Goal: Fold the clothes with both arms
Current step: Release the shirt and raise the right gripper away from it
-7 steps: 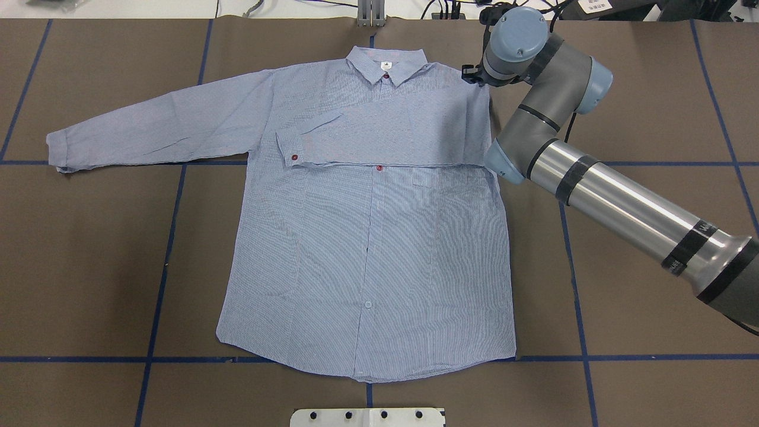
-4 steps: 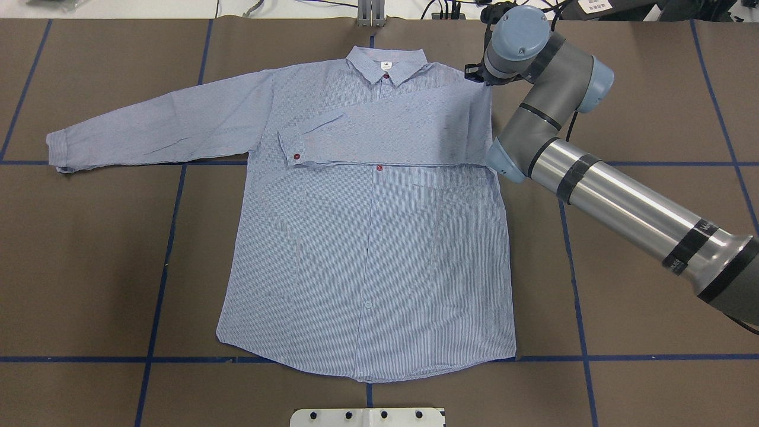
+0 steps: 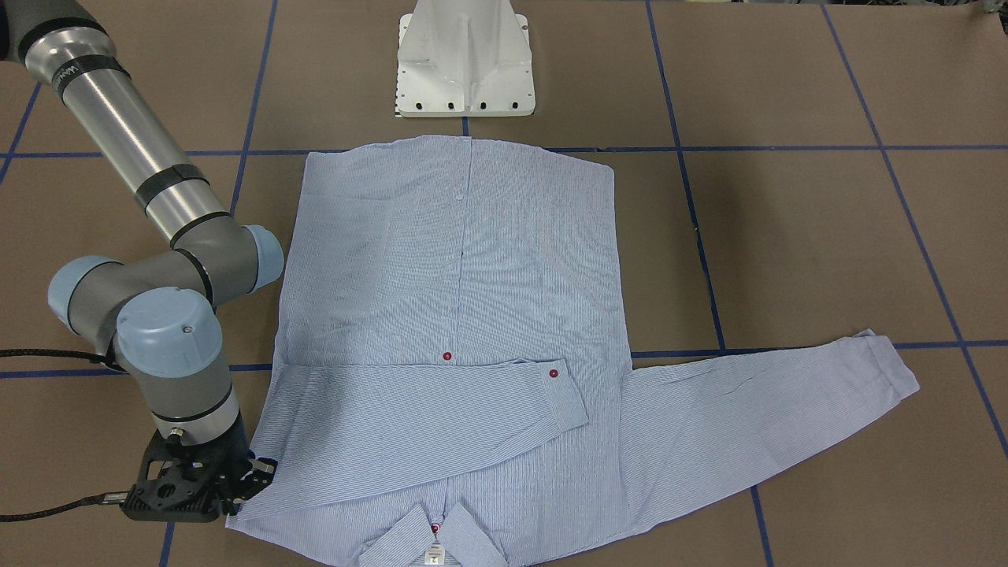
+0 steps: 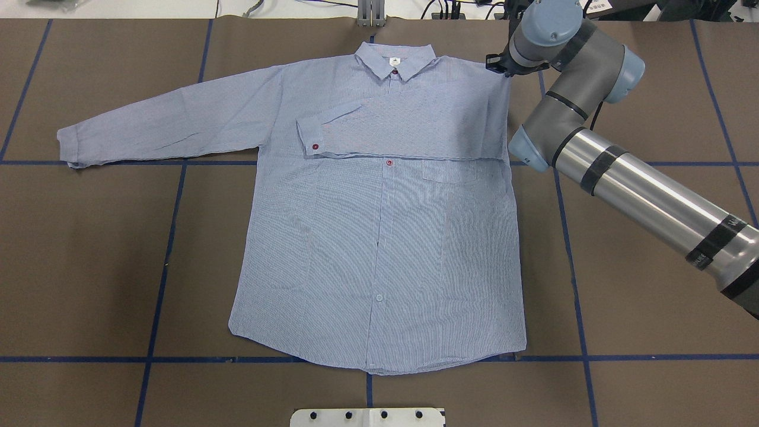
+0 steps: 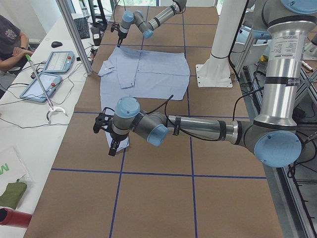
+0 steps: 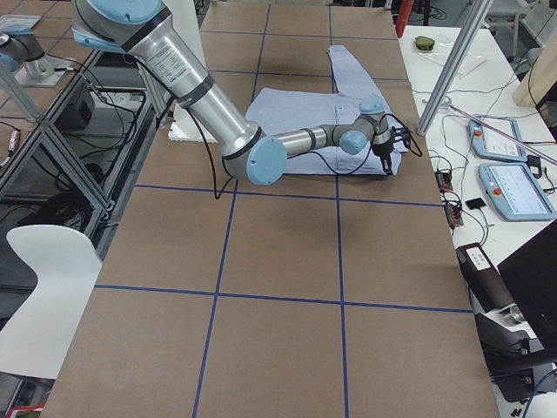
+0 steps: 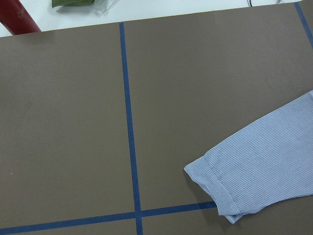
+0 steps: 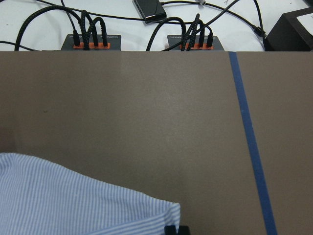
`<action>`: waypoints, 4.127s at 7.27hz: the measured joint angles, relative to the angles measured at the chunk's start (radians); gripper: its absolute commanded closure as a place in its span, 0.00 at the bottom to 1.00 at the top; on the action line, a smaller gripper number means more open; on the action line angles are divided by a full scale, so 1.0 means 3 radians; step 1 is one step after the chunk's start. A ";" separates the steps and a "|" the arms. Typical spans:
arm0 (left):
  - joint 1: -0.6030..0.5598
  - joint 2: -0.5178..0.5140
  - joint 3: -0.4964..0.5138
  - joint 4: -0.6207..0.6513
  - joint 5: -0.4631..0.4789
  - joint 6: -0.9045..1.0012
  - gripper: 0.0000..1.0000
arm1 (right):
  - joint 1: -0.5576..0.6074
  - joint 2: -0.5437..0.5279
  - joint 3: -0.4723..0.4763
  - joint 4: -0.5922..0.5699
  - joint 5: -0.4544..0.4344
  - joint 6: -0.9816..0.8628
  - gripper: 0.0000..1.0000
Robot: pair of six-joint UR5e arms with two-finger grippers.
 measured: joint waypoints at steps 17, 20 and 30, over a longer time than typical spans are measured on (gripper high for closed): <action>0.1463 -0.0270 0.0978 -0.1535 0.1190 -0.2585 0.25 | 0.0556 -0.1165 0.3480 -0.2760 0.1416 -0.1191 0.00; 0.1505 -0.0378 0.1086 -0.1547 0.1217 -0.2623 0.45 | 0.0563 -0.1285 0.3502 -0.2774 0.1418 -0.1371 0.00; 0.1525 -0.0409 0.1178 -0.1547 0.1219 -0.2622 0.96 | 0.0559 -0.1352 0.3506 -0.2777 0.1427 -0.1383 0.00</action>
